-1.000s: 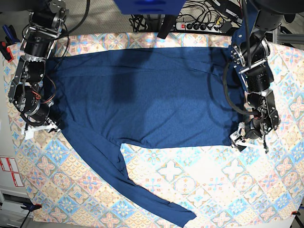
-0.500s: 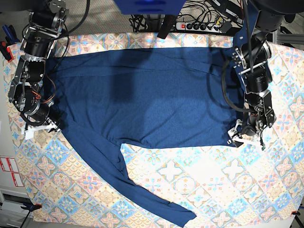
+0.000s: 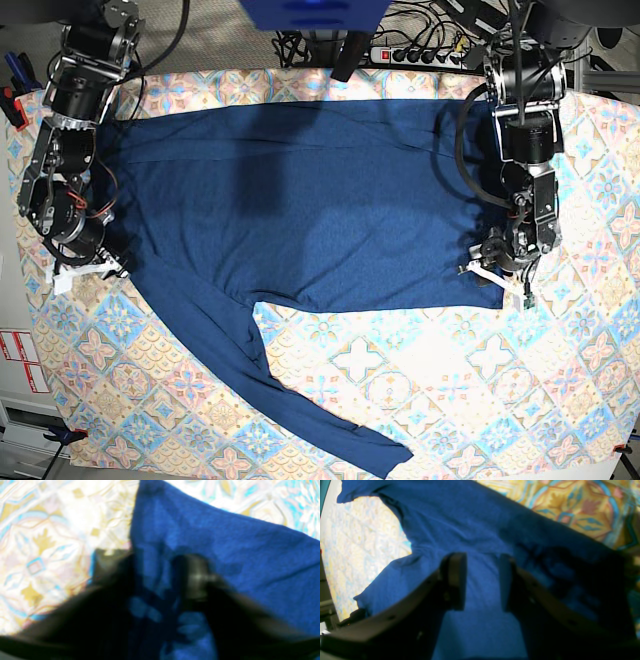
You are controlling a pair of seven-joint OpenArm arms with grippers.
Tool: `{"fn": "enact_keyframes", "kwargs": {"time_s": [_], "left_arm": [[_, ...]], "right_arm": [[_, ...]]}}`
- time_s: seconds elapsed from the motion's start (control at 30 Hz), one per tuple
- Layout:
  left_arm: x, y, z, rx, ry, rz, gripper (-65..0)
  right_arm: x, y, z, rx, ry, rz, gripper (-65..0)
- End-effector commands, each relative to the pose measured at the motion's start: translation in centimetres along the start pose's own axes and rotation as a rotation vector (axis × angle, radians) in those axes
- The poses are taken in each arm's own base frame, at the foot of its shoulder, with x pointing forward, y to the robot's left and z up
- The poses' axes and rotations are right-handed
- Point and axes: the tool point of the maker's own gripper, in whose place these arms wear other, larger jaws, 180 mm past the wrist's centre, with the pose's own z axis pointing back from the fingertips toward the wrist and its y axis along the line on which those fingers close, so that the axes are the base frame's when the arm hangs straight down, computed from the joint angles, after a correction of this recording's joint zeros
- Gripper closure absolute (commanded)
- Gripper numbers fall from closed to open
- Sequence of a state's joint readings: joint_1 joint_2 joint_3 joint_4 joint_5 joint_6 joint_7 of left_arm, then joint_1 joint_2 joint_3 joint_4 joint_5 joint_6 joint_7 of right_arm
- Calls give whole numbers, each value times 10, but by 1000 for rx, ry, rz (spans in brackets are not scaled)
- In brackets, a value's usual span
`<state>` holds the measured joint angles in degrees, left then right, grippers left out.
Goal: Fold the T-shirt properly
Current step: 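Reach both grippers to the shirt's side edges at mid-body and grasp, then lift and fold the hem half over onto the collar half with both grippers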
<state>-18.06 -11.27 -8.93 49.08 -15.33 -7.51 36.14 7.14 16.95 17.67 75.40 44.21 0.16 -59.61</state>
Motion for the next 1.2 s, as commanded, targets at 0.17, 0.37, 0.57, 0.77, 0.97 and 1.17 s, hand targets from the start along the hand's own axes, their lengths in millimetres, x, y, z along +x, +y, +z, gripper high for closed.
{"fn": "enact_keyframes", "kwargs": {"time_s": [0.17, 0.37, 0.57, 0.77, 0.97, 1.17], "left_arm": [[-5, -8, 1, -28, 38, 6, 0], [16, -14, 25, -42, -77, -48, 0], [15, -17, 43, -49, -125, -80, 0], [7, -16, 56, -50, -146, -99, 0], [4, -20, 79, -58, -194, -134, 0], [-4, -21, 94, -62, -211, -157, 0]], "right_arm": [[21, 8, 6, 23, -54, 19, -210], [18, 10, 4, 22, -40, 35, -214], [21, 28, -8, -53, 8, 275, -292], [27, 33, -19, -200, 16, 525, -352], [23, 27, -44, -267, 27, 658, -354], [34, 4, -61, -315, 20, 724, -354]]}}
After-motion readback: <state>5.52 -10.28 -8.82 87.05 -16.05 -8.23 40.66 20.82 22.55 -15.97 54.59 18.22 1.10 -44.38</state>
